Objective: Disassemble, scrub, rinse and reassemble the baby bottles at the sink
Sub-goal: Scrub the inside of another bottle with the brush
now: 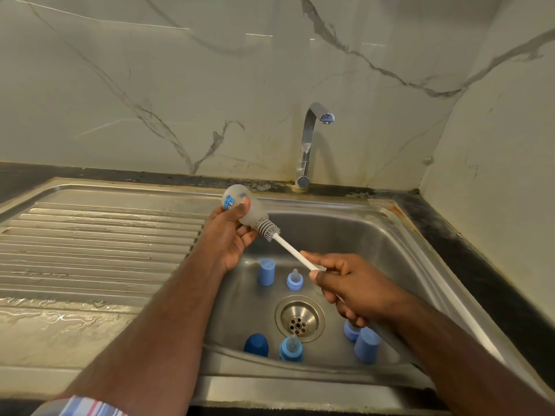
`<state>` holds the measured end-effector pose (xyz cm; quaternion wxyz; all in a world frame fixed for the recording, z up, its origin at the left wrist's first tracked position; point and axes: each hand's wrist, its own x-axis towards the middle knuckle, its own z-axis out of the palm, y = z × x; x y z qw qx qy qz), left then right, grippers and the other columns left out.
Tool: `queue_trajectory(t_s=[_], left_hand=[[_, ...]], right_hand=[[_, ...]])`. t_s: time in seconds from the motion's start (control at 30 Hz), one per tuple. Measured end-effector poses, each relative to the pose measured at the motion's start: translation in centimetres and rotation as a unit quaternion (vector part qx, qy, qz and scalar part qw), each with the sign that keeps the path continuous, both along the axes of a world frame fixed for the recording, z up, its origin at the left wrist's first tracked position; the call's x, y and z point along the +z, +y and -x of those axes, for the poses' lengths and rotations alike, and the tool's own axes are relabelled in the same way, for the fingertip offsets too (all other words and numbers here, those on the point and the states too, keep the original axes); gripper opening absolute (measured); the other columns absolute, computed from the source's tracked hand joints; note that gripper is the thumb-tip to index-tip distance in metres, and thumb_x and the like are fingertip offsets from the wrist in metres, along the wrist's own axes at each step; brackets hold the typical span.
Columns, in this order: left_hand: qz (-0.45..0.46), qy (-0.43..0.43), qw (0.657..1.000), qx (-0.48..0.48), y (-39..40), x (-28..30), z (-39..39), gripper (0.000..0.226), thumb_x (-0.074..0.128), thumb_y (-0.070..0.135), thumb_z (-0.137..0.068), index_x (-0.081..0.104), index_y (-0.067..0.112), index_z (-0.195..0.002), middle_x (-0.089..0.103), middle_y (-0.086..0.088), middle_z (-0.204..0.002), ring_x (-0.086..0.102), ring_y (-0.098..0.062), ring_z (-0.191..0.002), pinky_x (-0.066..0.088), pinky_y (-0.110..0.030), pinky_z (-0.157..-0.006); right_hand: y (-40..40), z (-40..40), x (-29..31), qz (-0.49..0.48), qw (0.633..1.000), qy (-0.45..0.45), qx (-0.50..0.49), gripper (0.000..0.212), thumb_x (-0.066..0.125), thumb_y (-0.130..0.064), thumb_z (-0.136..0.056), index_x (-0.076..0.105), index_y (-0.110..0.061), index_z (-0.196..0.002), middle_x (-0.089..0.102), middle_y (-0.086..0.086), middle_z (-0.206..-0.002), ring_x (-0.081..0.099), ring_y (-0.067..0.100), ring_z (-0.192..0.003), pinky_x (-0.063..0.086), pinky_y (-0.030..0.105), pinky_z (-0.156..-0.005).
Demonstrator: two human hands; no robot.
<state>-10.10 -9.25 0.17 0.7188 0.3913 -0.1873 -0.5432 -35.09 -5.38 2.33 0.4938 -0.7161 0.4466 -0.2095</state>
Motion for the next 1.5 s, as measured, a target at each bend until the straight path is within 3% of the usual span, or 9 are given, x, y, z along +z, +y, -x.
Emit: queue_trajectory(t_s=[0.17, 0.7, 0.87, 0.93, 1.03, 1.17, 1.27, 1.37, 1.5], left_hand=[[-0.001, 0.023, 1.0, 0.011, 0.1, 0.0, -0.2, 0.045, 0.07, 0.017, -0.094, 0.054, 0.004, -0.135, 0.071, -0.022, -0.119, 0.076, -0.03, -0.095, 0.063, -0.037, -0.068], [-0.009, 0.042, 0.999, -0.001, 0.2, 0.0, -0.5, 0.042, 0.071, 0.027, -0.093, 0.056, 0.006, -0.127, 0.075, -0.018, -0.108, 0.076, -0.028, -0.092, 0.062, -0.037, -0.073], [-0.027, -0.056, 0.996, -0.058, 0.5, -0.1, 0.4, 0.041, 0.07, 0.032, -0.093, 0.061, 0.01, -0.126, 0.075, -0.014, -0.115, 0.075, -0.023, -0.091, 0.061, -0.033, -0.071], [-0.029, -0.077, 0.993, -0.086, 0.8, -0.1, 0.7, 0.04, 0.07, 0.035, -0.091, 0.064, 0.011, -0.123, 0.074, -0.013, -0.112, 0.072, -0.02, -0.085, 0.058, -0.03, -0.071], [-0.04, -0.092, 0.988, -0.116, 1.1, 0.2, 0.6, 0.046, 0.071, 0.04, -0.087, 0.065, 0.012, -0.123, 0.073, -0.011, -0.105, 0.069, -0.018, -0.079, 0.053, -0.027, -0.067], [-0.039, -0.112, 0.984, -0.133, 1.1, 0.2, 0.8, 0.052, 0.073, 0.042, -0.078, 0.066, 0.013, -0.121, 0.074, -0.008, -0.098, 0.066, -0.017, -0.076, 0.05, -0.026, -0.066], [-0.04, -0.115, 0.983, -0.135, 1.1, 0.2, 0.8, 0.044, 0.074, 0.041, -0.079, 0.068, 0.015, -0.114, 0.072, -0.006, -0.093, 0.063, -0.015, -0.073, 0.048, -0.025, -0.064], [-0.042, -0.122, 0.981, -0.144, 1.1, 0.2, 1.0, 0.046, 0.074, 0.041, -0.078, 0.068, 0.015, -0.115, 0.071, -0.005, -0.089, 0.062, -0.013, -0.07, 0.047, -0.024, -0.063], [-0.031, -0.127, 0.982, -0.134, 1.2, 0.1, 1.0, 0.036, 0.076, 0.038, -0.078, 0.07, 0.018, -0.108, 0.068, -0.002, -0.082, 0.057, -0.011, -0.065, 0.045, -0.025, -0.063]], right_hand=[[-0.1, 0.7, 0.3, 0.005, 1.0, -0.014, -0.002, 0.036, 0.057, -0.026, -0.1, 0.059, -0.056, -0.119, 0.051, 0.004, -0.065, 0.037, 0.013, -0.043, 0.034, 0.028, -0.04], [-1.2, 1.8, 0.5, 0.053, 0.998, -0.007, -0.013, 0.039, 0.055, -0.023, -0.102, 0.055, -0.052, -0.127, 0.057, 0.0, -0.065, 0.042, 0.013, -0.042, 0.039, 0.026, -0.039], [-1.5, 1.1, -0.4, 0.126, 0.991, 0.027, -0.024, 0.041, 0.053, -0.031, -0.102, 0.05, -0.055, -0.135, 0.059, -0.002, -0.071, 0.047, 0.01, -0.047, 0.044, 0.026, -0.044], [-1.9, 0.4, -0.9, 0.156, 0.985, 0.065, -0.02, 0.042, 0.051, -0.034, -0.103, 0.046, -0.055, -0.139, 0.06, -0.013, -0.075, 0.049, 0.004, -0.052, 0.044, 0.02, -0.048], [-3.0, 0.1, -0.8, 0.197, 0.973, 0.109, -0.058, 0.045, 0.049, -0.038, -0.104, 0.041, -0.049, -0.146, 0.067, -0.012, -0.096, 0.058, 0.008, -0.068, 0.05, 0.018, -0.06], [-2.9, 0.3, -0.5, 0.218, 0.968, 0.101, -0.067, 0.046, 0.048, -0.039, -0.104, 0.038, -0.048, -0.148, 0.063, -0.017, -0.121, 0.063, 0.007, -0.09, 0.05, 0.015, -0.072], [-2.4, 0.1, -0.5, 0.215, 0.969, 0.112, -0.04, 0.045, 0.047, -0.04, -0.104, 0.037, -0.051, -0.146, 0.062, -0.02, -0.119, 0.061, 0.004, -0.077, 0.048, 0.011, -0.06], [-2.9, -0.1, -0.6, 0.225, 0.965, 0.11, -0.074, 0.046, 0.047, -0.04, -0.104, 0.035, -0.05, -0.148, 0.065, -0.012, -0.12, 0.063, 0.006, -0.088, 0.046, 0.011, -0.064], [-2.2, -0.3, -0.6, 0.235, 0.965, 0.104, -0.049, 0.045, 0.047, -0.04, -0.104, 0.036, -0.053, -0.145, 0.062, -0.019, -0.088, 0.054, -0.006, -0.063, 0.043, 0.009, -0.055]])
